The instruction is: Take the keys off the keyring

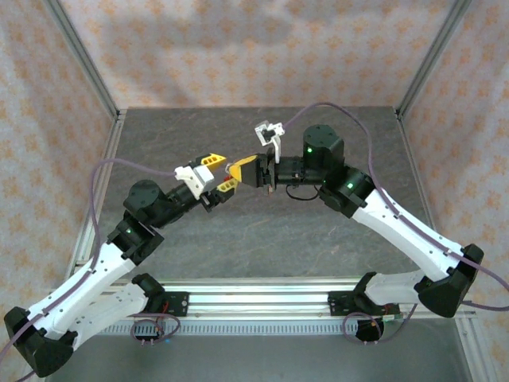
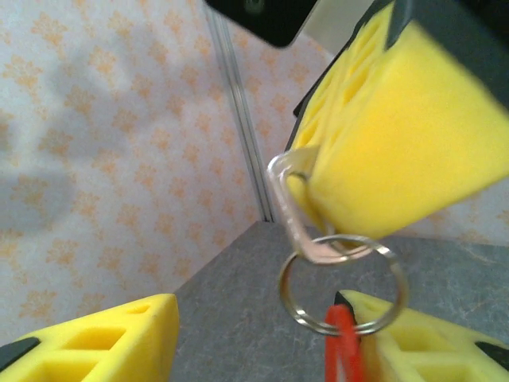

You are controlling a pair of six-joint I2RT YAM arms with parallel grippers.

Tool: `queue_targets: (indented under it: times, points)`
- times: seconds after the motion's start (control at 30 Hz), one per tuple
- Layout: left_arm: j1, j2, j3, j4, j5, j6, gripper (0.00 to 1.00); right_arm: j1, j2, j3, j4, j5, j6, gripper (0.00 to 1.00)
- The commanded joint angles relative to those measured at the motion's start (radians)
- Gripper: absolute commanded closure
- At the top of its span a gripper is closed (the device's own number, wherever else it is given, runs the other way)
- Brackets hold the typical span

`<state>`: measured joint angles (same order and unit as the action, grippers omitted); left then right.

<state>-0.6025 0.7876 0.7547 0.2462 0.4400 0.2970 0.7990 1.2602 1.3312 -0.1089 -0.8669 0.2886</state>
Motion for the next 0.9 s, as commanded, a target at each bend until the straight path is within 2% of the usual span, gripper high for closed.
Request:
queue_targets:
  times: [0.0, 0.17, 0.4, 0.57, 0.87]
  points:
    - [-0.015, -0.019, 0.024, 0.052, -0.031, 0.034, 0.48, -0.006, 0.005, -0.010, 0.064, -0.027, 0.032, 1.00]
    - [-0.025, -0.014, 0.031, 0.042, -0.029, 0.047, 0.56, -0.010, 0.002, -0.020, 0.085, -0.034, 0.050, 1.00]
    - [-0.033, -0.010, 0.036, 0.035, -0.030, 0.058, 0.60, -0.023, -0.004, -0.031, 0.119, -0.043, 0.085, 1.00]
    - [-0.040, -0.007, 0.037, 0.025, -0.032, 0.067, 0.56, -0.034, -0.005, -0.040, 0.150, -0.047, 0.113, 1.00]
    - [-0.048, 0.001, 0.041, 0.025, -0.048, 0.079, 0.61, -0.037, -0.008, -0.048, 0.169, -0.056, 0.132, 1.00]
